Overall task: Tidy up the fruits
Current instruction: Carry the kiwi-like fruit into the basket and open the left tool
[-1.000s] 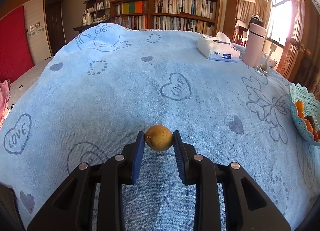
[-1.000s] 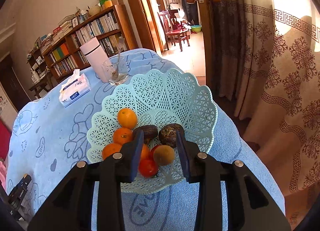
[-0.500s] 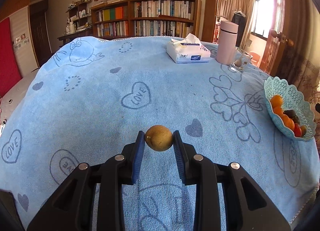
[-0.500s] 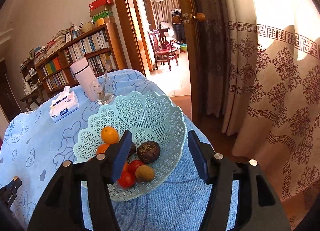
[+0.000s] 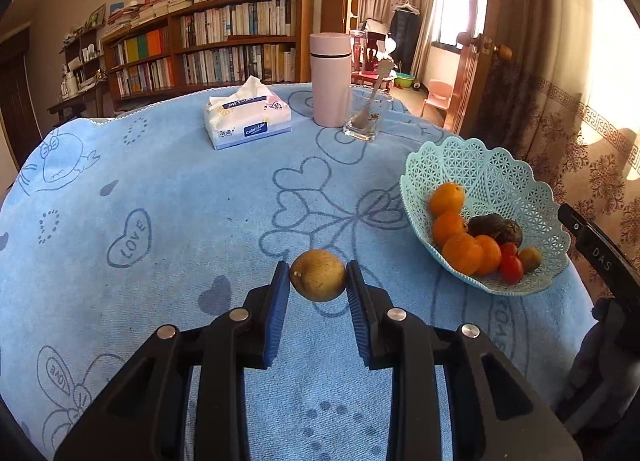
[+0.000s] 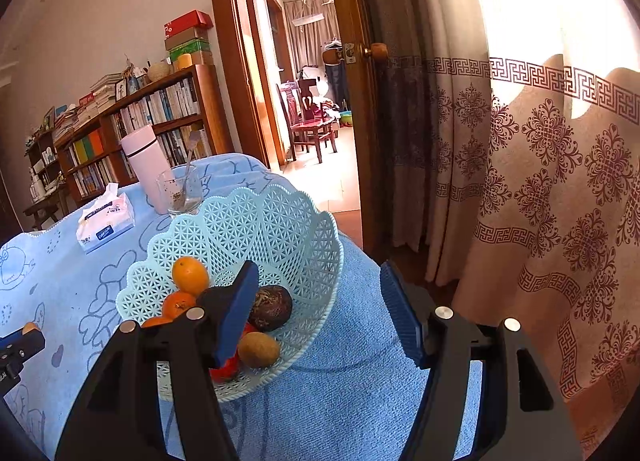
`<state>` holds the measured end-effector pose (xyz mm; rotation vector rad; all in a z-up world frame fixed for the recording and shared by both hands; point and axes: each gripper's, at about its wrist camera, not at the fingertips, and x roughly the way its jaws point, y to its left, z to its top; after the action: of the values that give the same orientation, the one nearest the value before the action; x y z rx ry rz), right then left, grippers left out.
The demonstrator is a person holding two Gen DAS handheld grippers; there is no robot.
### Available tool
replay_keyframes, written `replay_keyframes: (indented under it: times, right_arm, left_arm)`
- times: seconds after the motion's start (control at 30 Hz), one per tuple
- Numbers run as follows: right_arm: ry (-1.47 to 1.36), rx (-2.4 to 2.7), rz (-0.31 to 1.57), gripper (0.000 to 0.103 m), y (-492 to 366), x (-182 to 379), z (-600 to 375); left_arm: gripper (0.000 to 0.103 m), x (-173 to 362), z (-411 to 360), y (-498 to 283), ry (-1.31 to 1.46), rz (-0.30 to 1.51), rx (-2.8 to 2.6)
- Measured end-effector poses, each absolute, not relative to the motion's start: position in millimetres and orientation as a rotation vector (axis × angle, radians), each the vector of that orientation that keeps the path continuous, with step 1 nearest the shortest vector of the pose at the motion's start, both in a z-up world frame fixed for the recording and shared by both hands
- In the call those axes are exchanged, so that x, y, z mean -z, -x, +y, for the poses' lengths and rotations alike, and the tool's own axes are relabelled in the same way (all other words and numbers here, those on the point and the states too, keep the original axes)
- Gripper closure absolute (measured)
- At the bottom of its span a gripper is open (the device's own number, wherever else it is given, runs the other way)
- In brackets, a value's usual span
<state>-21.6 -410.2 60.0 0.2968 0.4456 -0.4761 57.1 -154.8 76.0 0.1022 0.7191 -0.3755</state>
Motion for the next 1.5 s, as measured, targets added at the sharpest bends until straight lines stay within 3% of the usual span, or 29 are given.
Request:
replay_keyframes:
  times: [0.87,1.0,1.27,1.33,1.43,1.5]
  right_arm:
    - [-0.352,0.515,0.401,0.032,33.5,-50.8,-418.5]
    - [-0.358,0.514,0.405,0.032,33.4,-50.1,-419.4]
    - [-0.358,0.515,0.405,0.031,33.9,-50.0,-419.8]
    - [-0.359,0.514,0.405,0.031,33.8,-50.0,-419.9]
    - [-0.359,0.514,0.405,0.030,33.9,-50.1,-419.9]
    - [-0.359,0.514,0.403,0.024,34.0,-50.2,-419.7]
  left_arm:
    - [0.072,-66.4,-267.4,-103.6,-0.165,0.726,0.553]
    - [0.055,-67.9,-268.5,-100.8,-0.175,0.703,0.547]
    - [0.042,-76.5,-265.7,-87.0,-0.222,0.634,0.516]
    - [0.031,-79.3,-264.6,-83.2,-0.236,0.614,0.504]
    - [0.024,-83.0,-262.4,-75.9,-0.255,0.584,0.486]
    - [0.018,-86.0,-260.2,-70.8,-0.264,0.570,0.479]
